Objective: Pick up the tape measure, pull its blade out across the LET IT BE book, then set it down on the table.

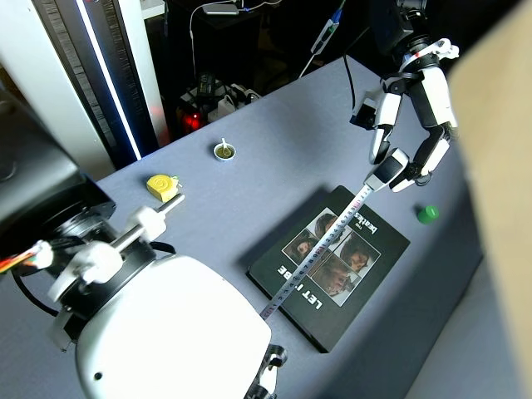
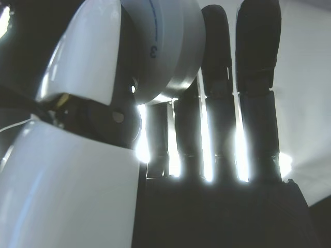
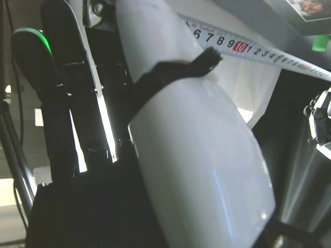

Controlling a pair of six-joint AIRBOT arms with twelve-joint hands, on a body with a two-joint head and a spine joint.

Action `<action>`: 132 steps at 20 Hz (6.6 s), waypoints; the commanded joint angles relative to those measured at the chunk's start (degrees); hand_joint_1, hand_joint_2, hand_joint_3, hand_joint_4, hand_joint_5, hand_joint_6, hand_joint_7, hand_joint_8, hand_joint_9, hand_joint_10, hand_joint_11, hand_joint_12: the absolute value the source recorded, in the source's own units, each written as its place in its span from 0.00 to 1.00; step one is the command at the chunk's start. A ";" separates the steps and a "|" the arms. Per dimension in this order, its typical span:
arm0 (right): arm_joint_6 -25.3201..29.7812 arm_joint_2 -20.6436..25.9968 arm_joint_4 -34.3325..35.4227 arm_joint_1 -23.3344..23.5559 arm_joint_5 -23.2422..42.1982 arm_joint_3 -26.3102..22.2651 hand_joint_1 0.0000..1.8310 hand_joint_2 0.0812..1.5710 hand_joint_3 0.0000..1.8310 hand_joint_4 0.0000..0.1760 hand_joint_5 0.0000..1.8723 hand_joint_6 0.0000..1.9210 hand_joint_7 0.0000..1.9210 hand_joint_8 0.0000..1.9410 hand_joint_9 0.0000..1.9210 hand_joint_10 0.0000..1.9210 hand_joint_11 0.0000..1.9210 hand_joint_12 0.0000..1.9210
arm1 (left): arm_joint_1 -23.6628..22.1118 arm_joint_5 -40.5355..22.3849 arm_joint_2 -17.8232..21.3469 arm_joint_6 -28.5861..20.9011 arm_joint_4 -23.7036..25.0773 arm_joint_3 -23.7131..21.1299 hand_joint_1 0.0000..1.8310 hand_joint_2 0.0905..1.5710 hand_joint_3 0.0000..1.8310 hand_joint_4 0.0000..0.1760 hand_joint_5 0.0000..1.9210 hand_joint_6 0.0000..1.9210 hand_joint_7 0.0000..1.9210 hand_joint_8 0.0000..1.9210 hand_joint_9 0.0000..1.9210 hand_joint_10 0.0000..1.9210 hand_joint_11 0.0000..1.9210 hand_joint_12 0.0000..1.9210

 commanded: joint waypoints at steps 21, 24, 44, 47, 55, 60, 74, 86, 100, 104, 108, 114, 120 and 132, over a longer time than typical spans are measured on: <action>2.07 5.22 -3.38 -0.01 10.46 -23.07 0.00 0.61 0.00 0.48 0.00 0.00 0.00 0.00 0.00 0.00 0.00 0.00 | 17.95 -22.64 -0.38 -19.41 9.02 8.67 0.76 0.65 0.00 0.00 0.56 0.28 0.59 0.41 0.54 0.60 0.52 0.56; 4.30 7.45 -3.44 0.63 11.72 -26.26 0.00 0.63 0.00 0.42 0.00 0.00 0.00 0.00 0.00 0.00 0.01 0.00 | 20.33 -23.63 -0.93 -20.19 9.02 10.04 0.76 0.65 0.00 0.00 0.56 0.28 0.60 0.40 0.55 0.60 0.53 0.56; 25.70 6.56 -19.90 -10.81 15.19 -29.18 0.01 0.66 0.01 0.23 0.00 0.00 0.00 0.00 0.00 0.00 0.02 0.01 | 26.79 -29.15 -6.30 -27.56 14.57 20.49 0.76 0.65 0.00 0.00 0.55 0.30 0.60 0.40 0.54 0.61 0.53 0.57; 26.91 6.65 -20.85 -11.54 13.29 -29.18 0.01 0.67 0.01 0.21 0.00 0.00 0.00 0.00 0.00 0.00 0.02 0.01 | 28.17 -30.15 -6.80 -28.82 14.71 21.96 0.76 0.65 0.00 0.00 0.56 0.29 0.60 0.40 0.54 0.61 0.53 0.56; 26.69 6.66 -21.37 -12.30 11.54 -29.19 0.00 0.67 0.00 0.20 0.00 0.00 0.00 0.00 0.00 0.00 0.03 0.02 | 30.28 -30.80 -7.56 -31.09 14.56 23.79 0.76 0.65 0.00 0.00 0.56 0.28 0.60 0.40 0.55 0.60 0.53 0.56; 26.54 6.65 -21.42 -12.51 11.61 -29.19 0.00 0.67 0.00 0.20 0.00 0.00 0.00 0.00 0.00 0.00 0.03 0.02 | 30.90 -31.53 -8.49 -32.03 14.57 25.85 0.76 0.67 0.00 0.00 0.51 0.37 0.55 0.47 0.50 0.64 0.53 0.56; 26.49 6.28 -22.89 -13.35 12.14 -29.19 0.01 0.67 0.00 0.20 0.00 0.00 0.00 0.00 0.00 0.00 0.03 0.03 | 33.38 -35.19 -10.76 -35.13 16.13 31.11 0.76 0.68 0.00 0.00 0.50 0.39 0.54 0.48 0.49 0.65 0.53 0.57; 26.49 6.10 -22.94 -13.59 12.17 -29.18 0.00 0.71 0.01 0.15 0.00 0.00 0.00 0.00 0.00 0.00 0.00 0.11 | 33.59 -35.63 -10.79 -35.72 16.55 31.11 0.76 0.66 0.00 0.00 0.54 0.32 0.56 0.45 0.55 0.61 0.53 0.56; 26.25 6.10 -22.98 -13.93 12.24 -29.20 0.00 0.71 0.00 0.06 0.00 0.00 0.00 0.00 0.00 0.00 0.00 0.12 | 24.40 -28.52 1.51 -29.50 16.86 8.21 0.76 0.66 0.00 0.00 0.53 0.34 0.57 0.44 0.57 0.58 0.54 0.56; 26.14 6.10 -22.97 -14.34 12.23 -29.26 0.00 0.71 0.00 0.06 0.00 0.00 0.00 0.00 0.00 0.00 0.00 0.12 | 30.93 -30.72 4.37 -26.82 14.56 0.51 0.76 0.65 0.00 0.00 0.56 0.30 0.57 0.43 0.59 0.54 0.55 0.53; 25.99 5.98 -22.97 -14.44 12.04 -29.35 0.00 0.71 0.00 0.07 0.00 0.00 0.00 0.00 0.00 0.00 0.00 0.10 | 39.26 -35.57 3.20 -24.33 8.90 -2.52 0.76 0.66 0.00 0.00 0.54 0.32 0.57 0.43 0.56 0.60 0.52 0.60; 25.76 5.83 -22.97 -14.60 11.90 -29.36 0.00 0.71 0.00 0.07 0.00 0.00 0.00 0.00 0.00 0.00 0.00 0.08 | 39.49 -36.03 -0.31 -23.51 8.41 0.39 0.76 0.67 0.00 0.00 0.49 0.38 0.56 0.46 0.54 0.62 0.52 0.57; 25.68 5.83 -22.97 -14.75 11.72 -29.44 0.00 0.72 0.00 0.07 0.00 0.00 0.00 0.00 0.00 0.00 0.00 0.11 | 39.05 -36.07 -2.16 -23.24 8.43 2.50 0.76 0.67 0.00 0.00 0.49 0.38 0.55 0.47 0.54 0.61 0.53 0.57; 25.67 5.82 -22.98 -14.81 11.67 -29.52 0.02 0.71 0.00 0.06 0.00 0.00 0.00 0.00 0.00 0.00 0.00 0.16 | 38.72 -36.31 -4.08 -21.12 8.38 2.71 0.65 0.73 0.00 0.00 0.42 0.60 0.50 0.59 0.48 0.35 0.43 0.59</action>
